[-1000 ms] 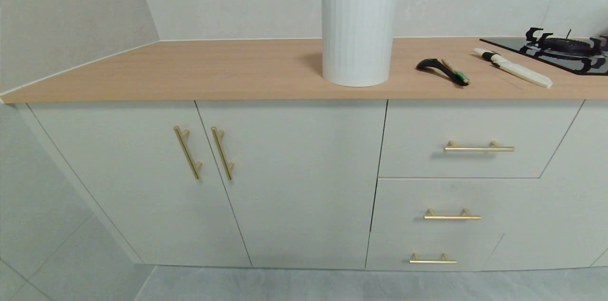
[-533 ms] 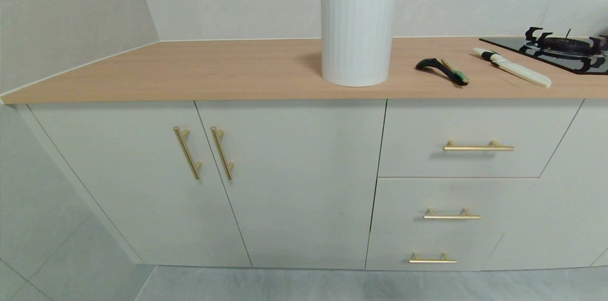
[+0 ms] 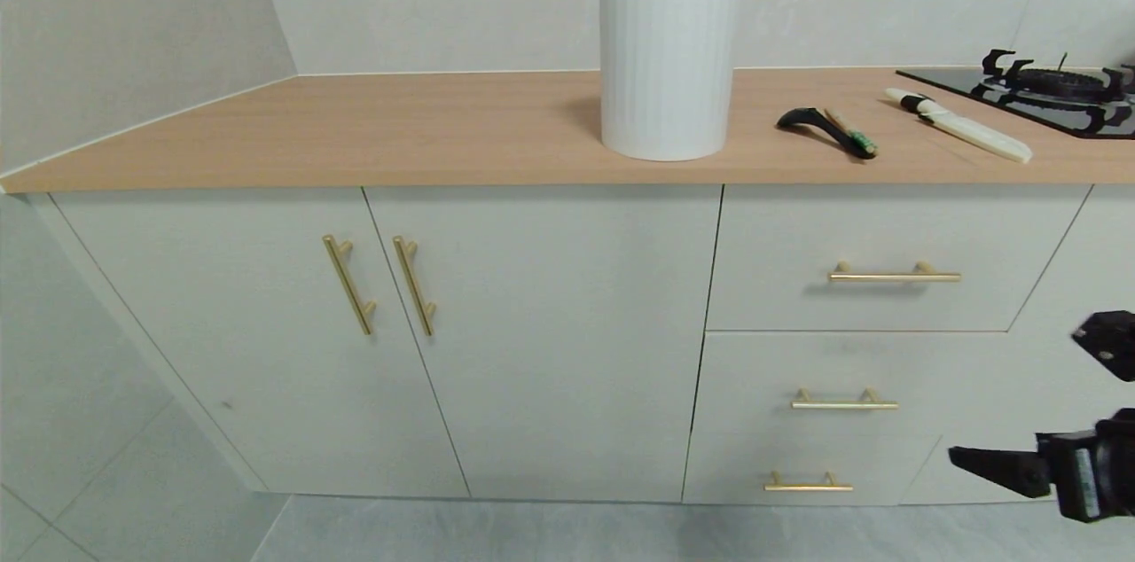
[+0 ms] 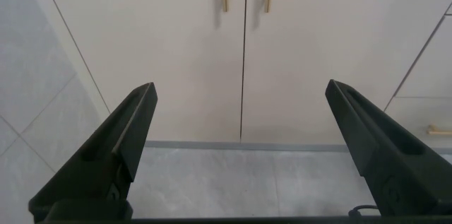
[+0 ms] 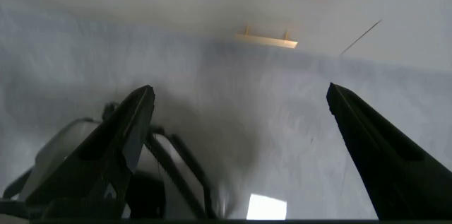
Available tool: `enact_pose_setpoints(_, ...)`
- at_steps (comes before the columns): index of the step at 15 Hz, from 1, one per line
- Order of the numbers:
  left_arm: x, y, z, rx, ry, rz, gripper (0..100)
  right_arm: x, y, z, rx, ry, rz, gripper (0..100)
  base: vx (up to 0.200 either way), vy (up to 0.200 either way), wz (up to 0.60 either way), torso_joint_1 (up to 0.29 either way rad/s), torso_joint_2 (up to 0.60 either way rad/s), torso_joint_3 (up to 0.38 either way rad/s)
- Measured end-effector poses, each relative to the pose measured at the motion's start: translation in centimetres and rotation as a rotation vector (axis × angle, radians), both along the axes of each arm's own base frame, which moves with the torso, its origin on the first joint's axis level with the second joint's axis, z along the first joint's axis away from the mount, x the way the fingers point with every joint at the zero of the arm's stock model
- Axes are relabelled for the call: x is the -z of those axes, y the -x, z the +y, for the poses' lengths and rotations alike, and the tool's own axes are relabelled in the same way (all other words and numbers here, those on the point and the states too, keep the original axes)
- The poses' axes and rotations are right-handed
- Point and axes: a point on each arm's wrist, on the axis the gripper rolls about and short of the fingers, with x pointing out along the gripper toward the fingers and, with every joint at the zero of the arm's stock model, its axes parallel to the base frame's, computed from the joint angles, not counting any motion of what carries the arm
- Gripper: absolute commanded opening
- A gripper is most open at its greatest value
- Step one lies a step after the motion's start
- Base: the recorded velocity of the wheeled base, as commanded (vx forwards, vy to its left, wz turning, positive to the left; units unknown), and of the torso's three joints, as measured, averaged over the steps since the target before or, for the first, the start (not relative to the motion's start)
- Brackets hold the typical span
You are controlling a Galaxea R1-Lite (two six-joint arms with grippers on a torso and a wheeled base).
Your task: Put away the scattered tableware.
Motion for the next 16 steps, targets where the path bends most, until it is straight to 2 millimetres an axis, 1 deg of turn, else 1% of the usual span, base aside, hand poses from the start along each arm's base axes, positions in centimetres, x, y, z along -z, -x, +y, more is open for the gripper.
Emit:
enact_pose_setpoints(1,0.0,0.0,0.0,0.0,0.0,0.0,100,1.0,-1.9,0.2,-0.005,-0.001,0.032,100,0.0,0.0,0.0,0.0,0.0,0.0)
enact_pose_setpoints(3,0.0,0.0,0.0,0.0,0.0,0.0,100,3.7,-5.7,0.5,-0.01,-0.004,0.072,100,0.0,0.0,0.0,0.0,0.0,0.0)
enact_pose_setpoints(5,0.0,0.0,0.0,0.0,0.0,0.0,100,5.8,-8.8,0.7,-0.01,-0.01,0.009,100,0.0,0.0,0.0,0.0,0.0,0.0)
enact_pose_setpoints(7,0.0,0.0,0.0,0.001,0.0,0.0,100,8.0,-11.3,0.5,0.01,-0.006,-0.063,100,0.0,0.0,0.0,0.0,0.0,0.0)
enact_pose_setpoints(8,0.0,0.0,0.0,0.0,0.0,0.0,100,8.9,-12.1,0.4,0.033,0.009,-0.083,100,0.0,0.0,0.0,0.0,0.0,0.0)
enact_pose_setpoints(10,0.0,0.0,0.0,0.001,0.0,0.0,100,11.1,-13.1,0.2,0.069,0.039,-0.066,100,0.0,0.0,0.0,0.0,0.0,0.0)
enact_pose_setpoints(13,0.0,0.0,0.0,0.001,0.0,0.0,100,13.0,-14.1,0.2,0.089,0.054,-0.08,100,0.0,0.0,0.0,0.0,0.0,0.0)
enact_pose_setpoints(16,0.0,0.0,0.0,0.0,0.0,0.0,100,14.2,-15.1,0.2,0.12,0.073,-0.124,100,0.0,0.0,0.0,0.0,0.0,0.0)
